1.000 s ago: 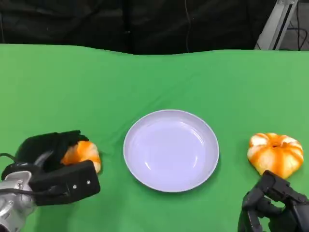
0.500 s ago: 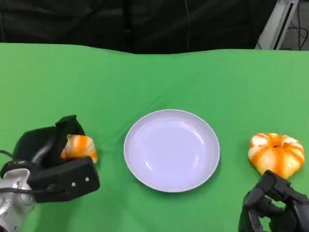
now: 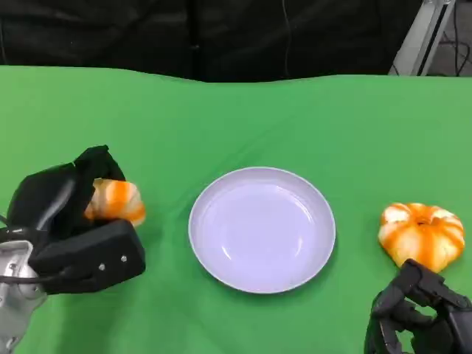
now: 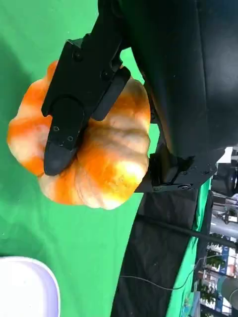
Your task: Grasp the bread from the table and place it into the plate.
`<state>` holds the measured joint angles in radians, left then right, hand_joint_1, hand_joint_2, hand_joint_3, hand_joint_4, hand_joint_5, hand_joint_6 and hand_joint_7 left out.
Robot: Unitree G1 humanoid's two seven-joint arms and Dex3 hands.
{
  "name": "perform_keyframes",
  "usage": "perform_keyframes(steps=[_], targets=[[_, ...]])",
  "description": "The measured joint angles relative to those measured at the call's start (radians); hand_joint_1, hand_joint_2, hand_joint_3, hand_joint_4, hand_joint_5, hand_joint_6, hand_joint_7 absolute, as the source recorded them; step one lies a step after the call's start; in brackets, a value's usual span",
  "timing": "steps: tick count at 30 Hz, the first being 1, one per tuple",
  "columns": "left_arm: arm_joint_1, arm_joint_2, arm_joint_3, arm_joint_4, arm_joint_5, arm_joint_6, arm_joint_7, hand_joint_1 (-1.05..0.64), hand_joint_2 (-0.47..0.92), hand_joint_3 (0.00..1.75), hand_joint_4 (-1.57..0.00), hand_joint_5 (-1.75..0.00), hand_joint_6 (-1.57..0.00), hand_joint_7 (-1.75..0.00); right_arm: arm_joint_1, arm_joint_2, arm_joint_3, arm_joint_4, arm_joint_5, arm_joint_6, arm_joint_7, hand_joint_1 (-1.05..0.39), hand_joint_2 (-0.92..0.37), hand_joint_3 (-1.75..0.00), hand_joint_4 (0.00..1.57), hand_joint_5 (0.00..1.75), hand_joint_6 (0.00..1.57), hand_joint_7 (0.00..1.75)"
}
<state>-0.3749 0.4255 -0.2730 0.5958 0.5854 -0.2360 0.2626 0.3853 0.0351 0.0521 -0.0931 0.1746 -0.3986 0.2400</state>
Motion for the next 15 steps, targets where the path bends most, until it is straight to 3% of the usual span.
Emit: perform_keyframes(steps=[8, 15], targets=[[0.016, 0.012, 0.021, -0.126, 0.0, 0.015, -0.03, -0.07, 0.92, 0.34, -0.56, -1.75, -0.44, -1.75, 0.001, 0.0, -0.001, -0.001, 0.002, 0.005, 0.001, -0.15, -0.48, -1.33, 0.87, 1.75, 0.77, 1.61], [0.017, -0.028, 0.004, -0.232, 0.019, 0.03, -0.047, -0.03, 0.92, 0.33, -0.58, -1.75, -0.46, -1.75, 0.0, 0.0, -0.001, -0.003, 0.001, 0.007, 0.002, -0.13, -0.47, -1.34, 0.88, 1.75, 0.77, 1.61]])
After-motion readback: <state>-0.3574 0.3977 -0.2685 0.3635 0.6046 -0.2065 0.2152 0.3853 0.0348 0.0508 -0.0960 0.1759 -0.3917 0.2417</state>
